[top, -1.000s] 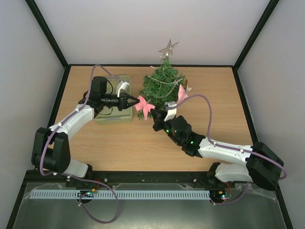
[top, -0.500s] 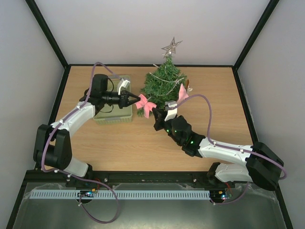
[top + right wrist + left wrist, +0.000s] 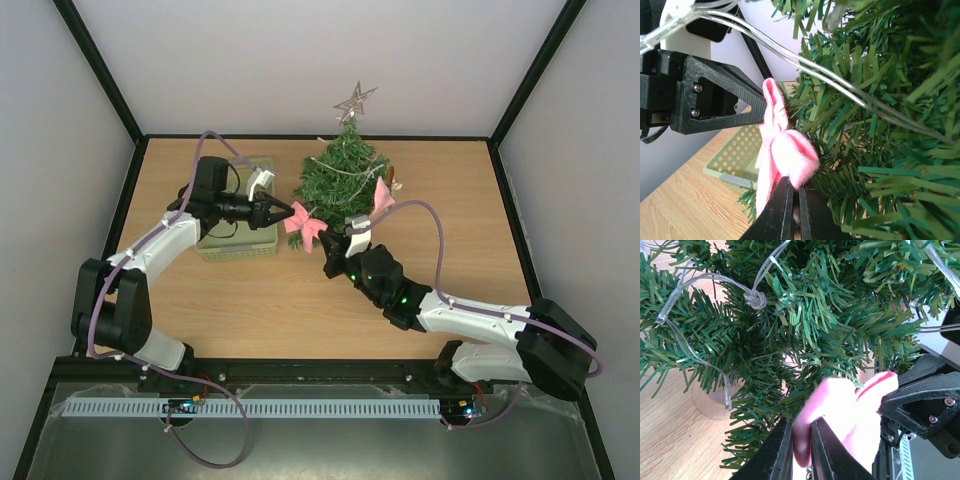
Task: Decorate the small christmas tree
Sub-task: Place the decoration item on the Christmas tree.
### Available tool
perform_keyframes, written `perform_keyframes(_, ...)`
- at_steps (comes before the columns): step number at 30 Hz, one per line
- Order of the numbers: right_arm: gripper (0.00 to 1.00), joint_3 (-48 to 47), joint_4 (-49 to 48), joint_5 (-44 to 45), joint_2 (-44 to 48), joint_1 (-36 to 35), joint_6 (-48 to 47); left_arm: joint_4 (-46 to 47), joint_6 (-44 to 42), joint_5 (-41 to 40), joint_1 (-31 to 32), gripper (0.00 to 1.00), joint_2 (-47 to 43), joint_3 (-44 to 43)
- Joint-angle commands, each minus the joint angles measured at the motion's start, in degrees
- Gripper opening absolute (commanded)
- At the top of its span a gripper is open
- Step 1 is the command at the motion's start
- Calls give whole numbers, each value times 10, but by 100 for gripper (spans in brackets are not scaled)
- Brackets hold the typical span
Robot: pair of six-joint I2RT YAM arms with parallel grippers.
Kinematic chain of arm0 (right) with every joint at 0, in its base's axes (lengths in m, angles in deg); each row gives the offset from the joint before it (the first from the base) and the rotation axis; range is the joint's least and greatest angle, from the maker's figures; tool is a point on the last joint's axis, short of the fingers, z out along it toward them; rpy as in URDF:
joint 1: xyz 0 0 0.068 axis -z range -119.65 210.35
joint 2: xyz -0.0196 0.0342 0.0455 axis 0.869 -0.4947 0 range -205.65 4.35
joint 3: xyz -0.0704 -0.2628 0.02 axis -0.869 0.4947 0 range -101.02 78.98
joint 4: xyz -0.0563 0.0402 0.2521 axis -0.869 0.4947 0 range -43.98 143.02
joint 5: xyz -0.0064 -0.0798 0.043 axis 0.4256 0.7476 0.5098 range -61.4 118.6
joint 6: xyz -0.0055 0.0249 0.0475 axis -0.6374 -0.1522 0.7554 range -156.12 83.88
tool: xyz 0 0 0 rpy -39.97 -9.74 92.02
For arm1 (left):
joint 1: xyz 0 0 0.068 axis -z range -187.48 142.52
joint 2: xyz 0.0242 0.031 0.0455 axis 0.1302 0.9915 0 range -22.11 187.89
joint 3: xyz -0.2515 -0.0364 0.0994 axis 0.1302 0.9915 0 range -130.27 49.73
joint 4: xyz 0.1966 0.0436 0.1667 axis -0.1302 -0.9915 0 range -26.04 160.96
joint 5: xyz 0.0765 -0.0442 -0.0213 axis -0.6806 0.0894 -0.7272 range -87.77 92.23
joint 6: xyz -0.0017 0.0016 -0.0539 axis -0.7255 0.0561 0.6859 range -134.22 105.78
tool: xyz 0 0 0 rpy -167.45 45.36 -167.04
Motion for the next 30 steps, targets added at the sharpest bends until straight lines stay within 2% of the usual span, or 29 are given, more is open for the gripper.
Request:
perform_keyframes(1,2,4,-10,6,17,2,-9,12,7,-7,-2,14,-12,-8)
perform_keyframes(8,2,2,-15,5,9,2,-6,18,15,-24,-3,30,-37,-1)
perform_keyframes(20,2,2,-13,8,6,2,-2,-29,0,-75,-4,49,-68,-10)
perform_keyframes(27,2,-5,-13,3,-2,2,-1,-33,7,-108,-3,40,-81,-2)
perform_keyframes(30,2,-10,-7,0,-6,2,2,-36,22,-130,-2,39,-96,-6)
